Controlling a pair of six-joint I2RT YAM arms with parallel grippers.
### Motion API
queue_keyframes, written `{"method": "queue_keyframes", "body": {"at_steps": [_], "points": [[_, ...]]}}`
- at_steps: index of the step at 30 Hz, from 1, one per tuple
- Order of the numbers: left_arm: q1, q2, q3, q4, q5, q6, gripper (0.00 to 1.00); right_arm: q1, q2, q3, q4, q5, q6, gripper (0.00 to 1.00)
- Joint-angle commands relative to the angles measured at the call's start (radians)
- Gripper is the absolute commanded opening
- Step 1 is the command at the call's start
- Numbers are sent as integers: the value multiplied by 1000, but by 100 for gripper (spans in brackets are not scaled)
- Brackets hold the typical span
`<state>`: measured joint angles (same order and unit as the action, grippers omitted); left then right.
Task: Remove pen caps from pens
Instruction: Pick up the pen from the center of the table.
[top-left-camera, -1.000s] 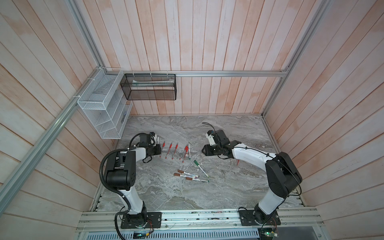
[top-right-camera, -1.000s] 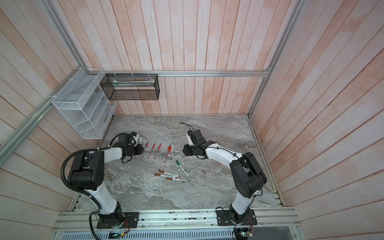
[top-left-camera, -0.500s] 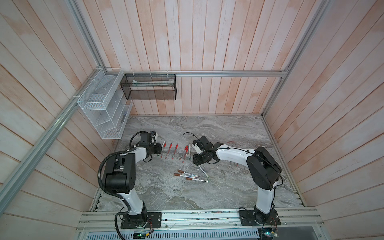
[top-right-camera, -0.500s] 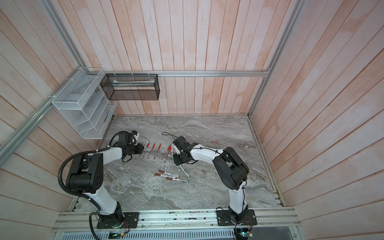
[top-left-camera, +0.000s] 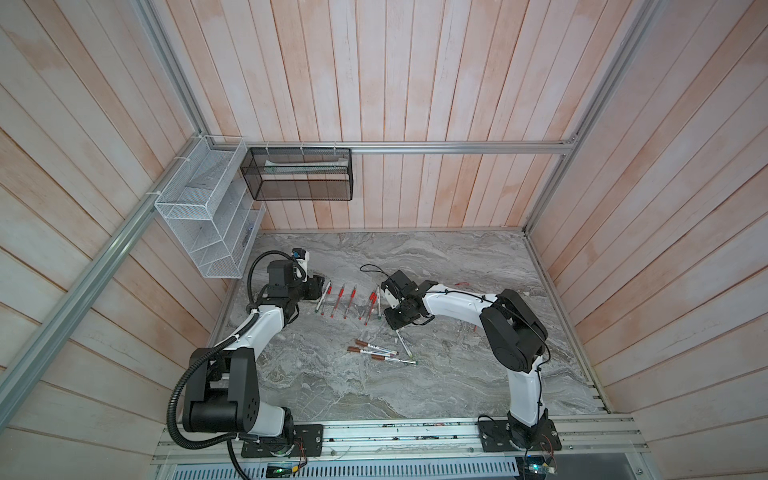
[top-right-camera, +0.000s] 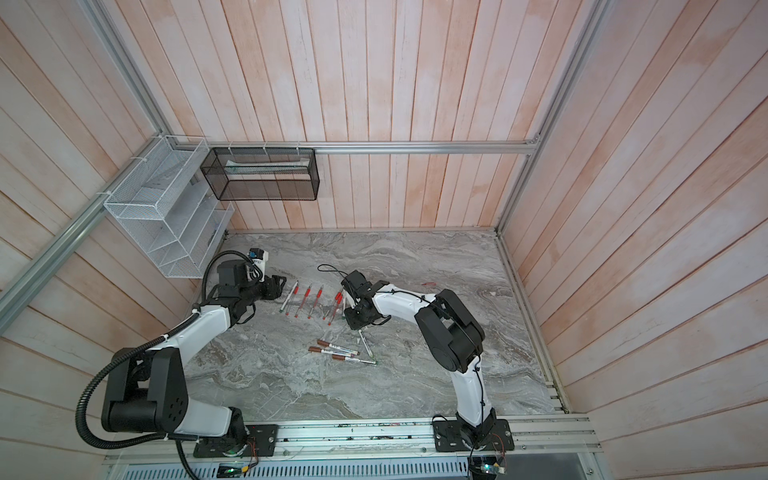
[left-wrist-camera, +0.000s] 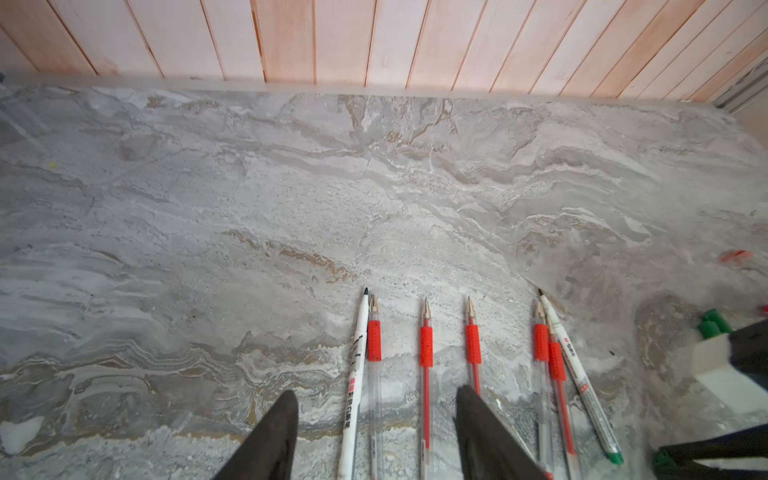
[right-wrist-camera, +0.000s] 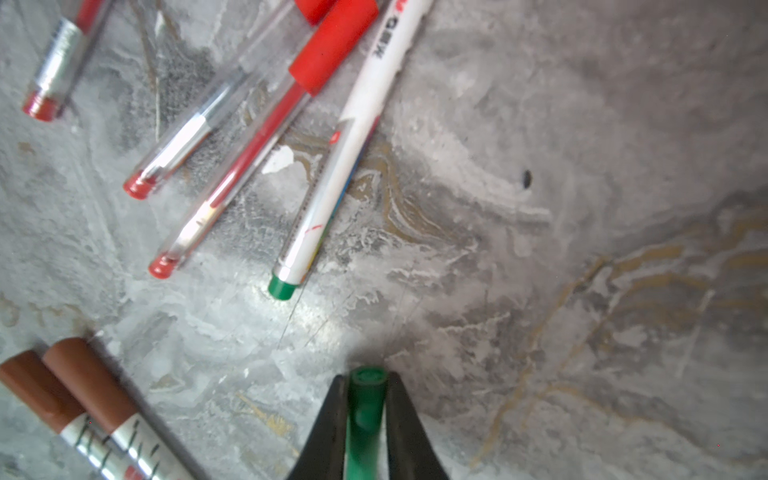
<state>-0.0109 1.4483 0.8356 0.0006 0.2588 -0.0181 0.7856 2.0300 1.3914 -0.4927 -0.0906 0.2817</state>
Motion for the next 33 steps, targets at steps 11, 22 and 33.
{"method": "queue_keyframes", "body": {"at_steps": [11, 22, 33], "points": [[29, -57, 11, 2, 168, -49, 67, -97, -91, 19, -81, 2, -26, 2], [10, -61, -103, 309, 653, -383, 70, -256, -384, -230, 576, -325, 363, 0], [-155, -25, -136, 434, 761, -477, 70, -196, -391, -400, 1116, -356, 674, 0]]}}
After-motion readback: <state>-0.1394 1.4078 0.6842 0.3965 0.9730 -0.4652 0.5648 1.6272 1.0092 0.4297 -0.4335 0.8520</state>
